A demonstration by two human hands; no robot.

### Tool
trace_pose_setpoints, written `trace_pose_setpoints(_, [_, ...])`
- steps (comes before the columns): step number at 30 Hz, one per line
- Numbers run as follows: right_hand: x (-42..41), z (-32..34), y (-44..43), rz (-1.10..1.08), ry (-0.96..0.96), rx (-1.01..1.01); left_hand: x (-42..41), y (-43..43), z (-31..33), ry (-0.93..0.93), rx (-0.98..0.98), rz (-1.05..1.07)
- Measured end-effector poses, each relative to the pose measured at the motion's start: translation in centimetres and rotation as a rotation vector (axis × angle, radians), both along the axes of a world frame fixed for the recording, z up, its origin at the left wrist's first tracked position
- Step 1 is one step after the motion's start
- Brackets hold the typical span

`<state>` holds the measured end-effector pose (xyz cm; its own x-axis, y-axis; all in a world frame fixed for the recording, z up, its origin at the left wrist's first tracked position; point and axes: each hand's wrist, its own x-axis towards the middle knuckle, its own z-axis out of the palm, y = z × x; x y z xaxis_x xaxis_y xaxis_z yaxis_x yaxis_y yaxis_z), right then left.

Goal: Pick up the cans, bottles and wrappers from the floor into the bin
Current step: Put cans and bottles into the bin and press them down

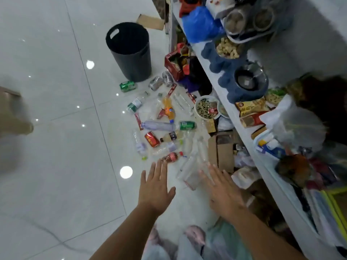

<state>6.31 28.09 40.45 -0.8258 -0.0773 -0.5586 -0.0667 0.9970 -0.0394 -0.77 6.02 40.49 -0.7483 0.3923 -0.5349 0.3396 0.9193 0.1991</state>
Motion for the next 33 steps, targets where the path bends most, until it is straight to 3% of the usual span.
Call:
trace_pose_setpoints(4, [1.3,-13.0,0.6,0.044,-0.065,0.017,2.7,-1.1,-12.5,-0.116,-0.042,0.05])
trace_pose_setpoints(9, [3.4,-26.9,1.0,0.119,-0.017,0.012,6.3,-3.3,-26.8,-0.213,-0.1,0.015])
trace_pose_setpoints(15, [5.1,-40.4,1.8,0.102,0.035,0.039,8.7,-4.1,-41.1,-0.152,-0.046,0.079])
trace_pose_setpoints(19, [4.4,-46.9,1.1,0.123,0.175,-0.01,9.2,-4.5,-47.6,-0.059,-0.031,0.2])
trace_pose_setpoints(26, [5.7,-49.5,0.5,0.15,0.223,-0.022,11.2,-4.8,-50.7,-0.013,-0.042,0.269])
trace_pose_setpoints(29, [6.0,-45.9,-0.5,0.171,0.209,-0.053,11.0,-4.9,-47.4,-0.022,-0.02,0.257])
trace_pose_setpoints(33, [3.3,-37.0,-2.6,0.104,0.199,-0.084,7.9,-4.6,-38.6,0.022,0.044,0.278])
